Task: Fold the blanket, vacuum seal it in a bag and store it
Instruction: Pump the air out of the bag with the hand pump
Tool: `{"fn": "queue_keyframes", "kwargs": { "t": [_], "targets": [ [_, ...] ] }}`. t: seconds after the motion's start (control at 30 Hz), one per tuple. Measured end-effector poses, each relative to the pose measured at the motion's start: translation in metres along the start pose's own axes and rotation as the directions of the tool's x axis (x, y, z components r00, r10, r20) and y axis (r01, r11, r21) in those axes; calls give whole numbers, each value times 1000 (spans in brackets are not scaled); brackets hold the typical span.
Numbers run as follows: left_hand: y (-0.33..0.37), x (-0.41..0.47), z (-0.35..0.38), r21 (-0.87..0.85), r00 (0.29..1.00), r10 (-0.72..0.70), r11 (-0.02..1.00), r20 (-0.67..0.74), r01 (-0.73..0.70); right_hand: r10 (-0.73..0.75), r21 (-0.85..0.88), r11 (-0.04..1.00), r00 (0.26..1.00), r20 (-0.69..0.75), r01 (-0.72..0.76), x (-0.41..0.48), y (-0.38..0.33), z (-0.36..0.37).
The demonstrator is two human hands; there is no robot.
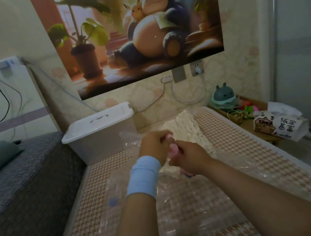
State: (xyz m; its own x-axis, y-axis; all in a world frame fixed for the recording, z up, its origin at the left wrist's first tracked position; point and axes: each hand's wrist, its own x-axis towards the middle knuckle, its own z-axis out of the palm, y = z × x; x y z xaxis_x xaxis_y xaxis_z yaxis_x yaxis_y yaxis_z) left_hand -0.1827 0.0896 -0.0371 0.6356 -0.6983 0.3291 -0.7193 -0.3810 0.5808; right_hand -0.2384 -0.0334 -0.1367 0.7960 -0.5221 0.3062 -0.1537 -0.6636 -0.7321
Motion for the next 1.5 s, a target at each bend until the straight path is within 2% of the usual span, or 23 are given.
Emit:
{"fn": "queue_keyframes", "kwargs": {
  "t": [0.07, 0.2, 0.3, 0.43, 0.63, 0.7, 0.77, 0.83, 0.97, 1.03, 1.13, 1.3, 1.43, 1.5],
  "targets": [
    [-7, -3, 15, 24, 996, -33, 999, 77, 31, -27, -38, 999, 1000, -12, 26, -1, -1, 2],
    [2, 0, 4, 64, 997, -16, 998, 75, 11, -7, -26, 1000, 1000, -12, 6, -2, -1, 0],
    [23, -5, -23, 56, 997, 65, 996, -41, -62, 14, 23, 1000, 1000, -24, -13, -2, 1, -5],
    [47, -19, -66, 96, 952, 190, 980, -242, -171, 29, 48, 998, 999, -29, -28, -5, 0, -9],
    [43, -18, -67, 107, 896, 242, 970, -371, -217, 17, 32, 999, 1000, 14, -18, 0, -2, -7],
    [32, -6, -46, 91, 929, 220, 975, -297, -202, 8, 19, 1000, 1000, 14, -9, 1, 0, -7],
    [16, 1, -17, 46, 984, 138, 990, -114, -133, 2, -5, 1000, 1000, 15, -2, 1, -1, -6],
    [4, 0, 8, 12, 999, 19, 1000, 42, -20, 2, -25, 1000, 1000, 8, -2, 2, 0, -5],
    [-1, 1, 14, 4, 996, -36, 999, 85, 36, -7, -31, 999, 1000, 4, 7, 1, 1, -2],
    [7, -1, 1, 19, 998, -30, 999, 51, 29, -8, -22, 1000, 1000, 10, 8, -1, -1, -3],
    [23, -12, -32, 73, 993, 66, 996, -97, -59, -18, 25, 1000, 1000, 19, 17, -3, -6, -6],
    [39, -35, -77, 124, 935, 202, 977, -293, -172, -8, 58, 998, 1000, 17, 7, -6, -9, -5],
    [39, -27, -74, 92, 902, 264, 965, -341, -247, -16, 79, 997, 999, 49, 12, -4, -9, -7],
    [33, -13, -61, 40, 914, 268, 962, -306, -269, -16, 84, 996, 998, 64, 11, -2, -7, -10]
  ]
}}
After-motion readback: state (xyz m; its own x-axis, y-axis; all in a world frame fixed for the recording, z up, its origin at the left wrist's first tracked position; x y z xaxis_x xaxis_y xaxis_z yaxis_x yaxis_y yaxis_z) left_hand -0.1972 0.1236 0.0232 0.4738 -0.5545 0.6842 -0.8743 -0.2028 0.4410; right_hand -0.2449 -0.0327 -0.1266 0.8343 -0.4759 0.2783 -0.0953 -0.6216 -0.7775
